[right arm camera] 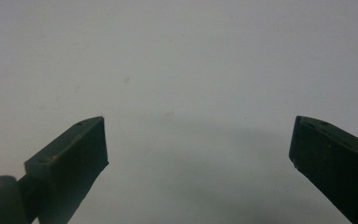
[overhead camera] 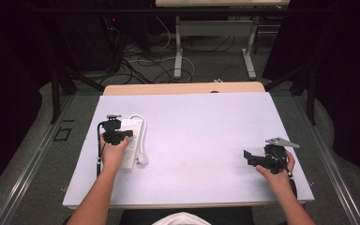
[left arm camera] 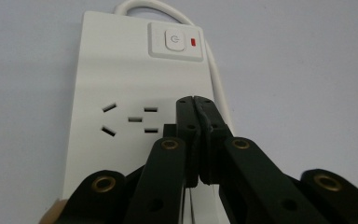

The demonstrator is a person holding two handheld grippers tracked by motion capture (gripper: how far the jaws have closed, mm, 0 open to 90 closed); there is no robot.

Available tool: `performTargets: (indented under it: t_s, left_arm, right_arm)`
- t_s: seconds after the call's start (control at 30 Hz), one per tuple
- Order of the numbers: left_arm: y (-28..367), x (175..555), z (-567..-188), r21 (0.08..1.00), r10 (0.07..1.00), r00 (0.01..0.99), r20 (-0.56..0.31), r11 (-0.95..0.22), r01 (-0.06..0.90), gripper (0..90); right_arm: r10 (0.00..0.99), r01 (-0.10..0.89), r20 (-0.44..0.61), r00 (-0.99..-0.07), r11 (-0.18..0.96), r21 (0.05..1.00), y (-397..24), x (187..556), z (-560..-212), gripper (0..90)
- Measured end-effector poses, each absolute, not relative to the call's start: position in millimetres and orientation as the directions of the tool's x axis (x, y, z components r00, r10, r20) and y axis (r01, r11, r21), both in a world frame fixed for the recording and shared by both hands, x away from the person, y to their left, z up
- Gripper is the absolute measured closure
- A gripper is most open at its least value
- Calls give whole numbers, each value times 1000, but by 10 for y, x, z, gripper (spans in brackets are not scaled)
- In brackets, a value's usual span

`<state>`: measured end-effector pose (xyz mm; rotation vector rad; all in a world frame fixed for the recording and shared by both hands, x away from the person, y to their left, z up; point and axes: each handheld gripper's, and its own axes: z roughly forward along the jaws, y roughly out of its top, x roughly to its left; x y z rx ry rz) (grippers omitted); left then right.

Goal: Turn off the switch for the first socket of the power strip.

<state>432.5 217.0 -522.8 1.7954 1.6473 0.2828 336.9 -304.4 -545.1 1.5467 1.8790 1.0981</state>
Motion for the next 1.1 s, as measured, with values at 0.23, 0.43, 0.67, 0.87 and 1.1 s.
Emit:
performTargets:
  t_s: [0.23,0.43,0.67,0.87,1.1]
  left_arm:
    - [2147,4339,-5266,606,946,174,-272,28,795,898]
    - [2150,4337,-5272,602,947,174,-271,25,798,898]
    - [2157,4322,-5271,597,945,177,-276,24,802,899]
    - [2155,4322,-5282,608,946,175,-274,29,793,900]
    - [2146,4319,-5282,610,948,177,-266,23,792,900]
  right_arm:
    - [958,589,134,-253,43,807,-3043,3368,-5452,38]
    - [958,589,136,-254,41,807,-3045,3369,-5452,38]
    - [957,585,135,-257,43,810,-3049,3369,-5450,38]
    - [957,583,134,-259,44,811,-3049,3370,-5450,38]
    - [957,585,135,-257,43,810,-3046,3371,-5450,39]
